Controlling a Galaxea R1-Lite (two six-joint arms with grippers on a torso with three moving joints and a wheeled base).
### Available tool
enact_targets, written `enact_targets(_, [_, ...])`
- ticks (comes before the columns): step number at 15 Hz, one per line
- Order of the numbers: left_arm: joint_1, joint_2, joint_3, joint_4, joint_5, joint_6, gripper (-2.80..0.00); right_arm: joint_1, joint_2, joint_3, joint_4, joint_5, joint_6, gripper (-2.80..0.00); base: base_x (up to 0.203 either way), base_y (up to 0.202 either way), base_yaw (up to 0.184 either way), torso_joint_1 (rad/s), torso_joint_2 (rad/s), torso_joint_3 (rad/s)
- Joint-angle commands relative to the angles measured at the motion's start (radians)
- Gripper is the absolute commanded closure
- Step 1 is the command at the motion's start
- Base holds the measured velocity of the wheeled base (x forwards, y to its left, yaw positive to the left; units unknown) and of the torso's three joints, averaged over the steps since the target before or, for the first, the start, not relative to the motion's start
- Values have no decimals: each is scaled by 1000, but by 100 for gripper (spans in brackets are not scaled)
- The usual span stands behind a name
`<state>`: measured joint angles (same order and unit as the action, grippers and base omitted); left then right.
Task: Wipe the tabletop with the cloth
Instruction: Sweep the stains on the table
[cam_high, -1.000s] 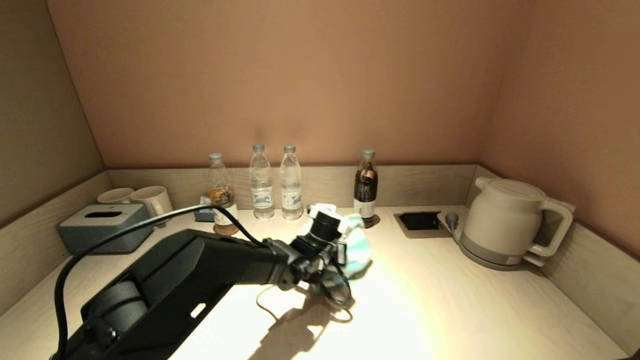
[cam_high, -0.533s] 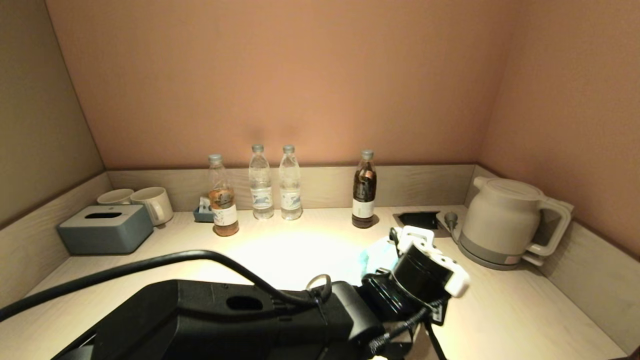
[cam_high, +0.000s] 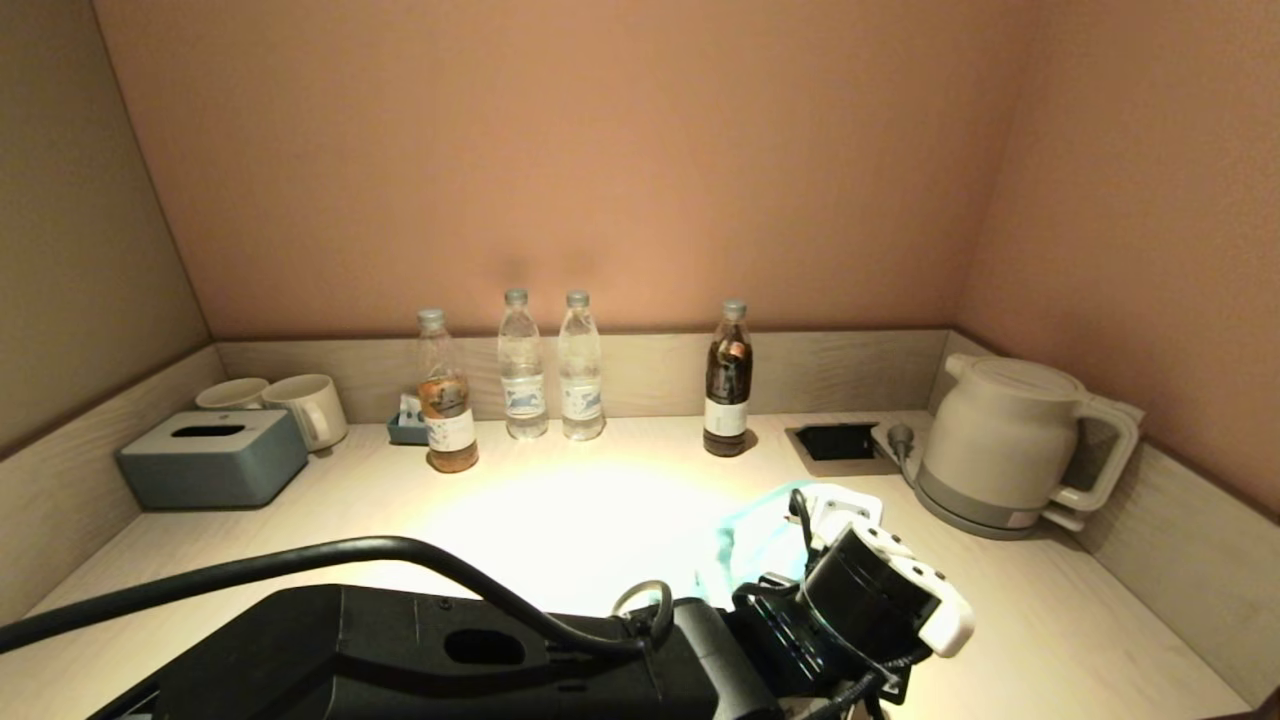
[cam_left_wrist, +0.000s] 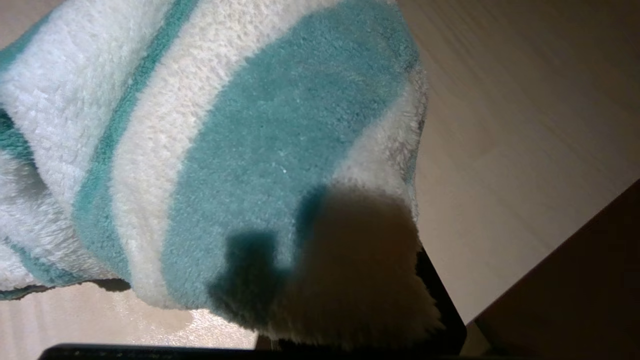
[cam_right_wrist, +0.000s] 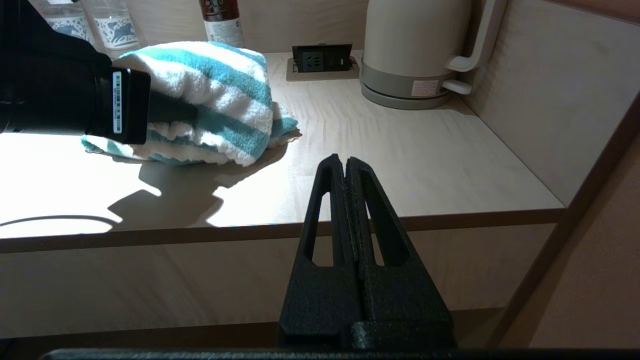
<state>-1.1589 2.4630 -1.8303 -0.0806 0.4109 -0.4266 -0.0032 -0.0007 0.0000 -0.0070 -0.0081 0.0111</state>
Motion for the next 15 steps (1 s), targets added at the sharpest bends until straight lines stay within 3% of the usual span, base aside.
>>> enact_targets(1, [-3,-1,15,-2,3,-11,0,0,1,0,-1,-1,0,0,0,0,0,0,0,0])
enact_targets(3, [-3,20,89,-13,5,-37,0,0,1,0,-1,0,0,0,0,0,0,0,0,0])
enact_targets(7, [12,36,106,-16,8,-52,0,0,1,0,-1,0,0,0,0,0,0,0,0,0])
enact_targets(15, [140,85,113,2,74,-50,0,0,1,0,-1,0,0,0,0,0,0,0,0,0])
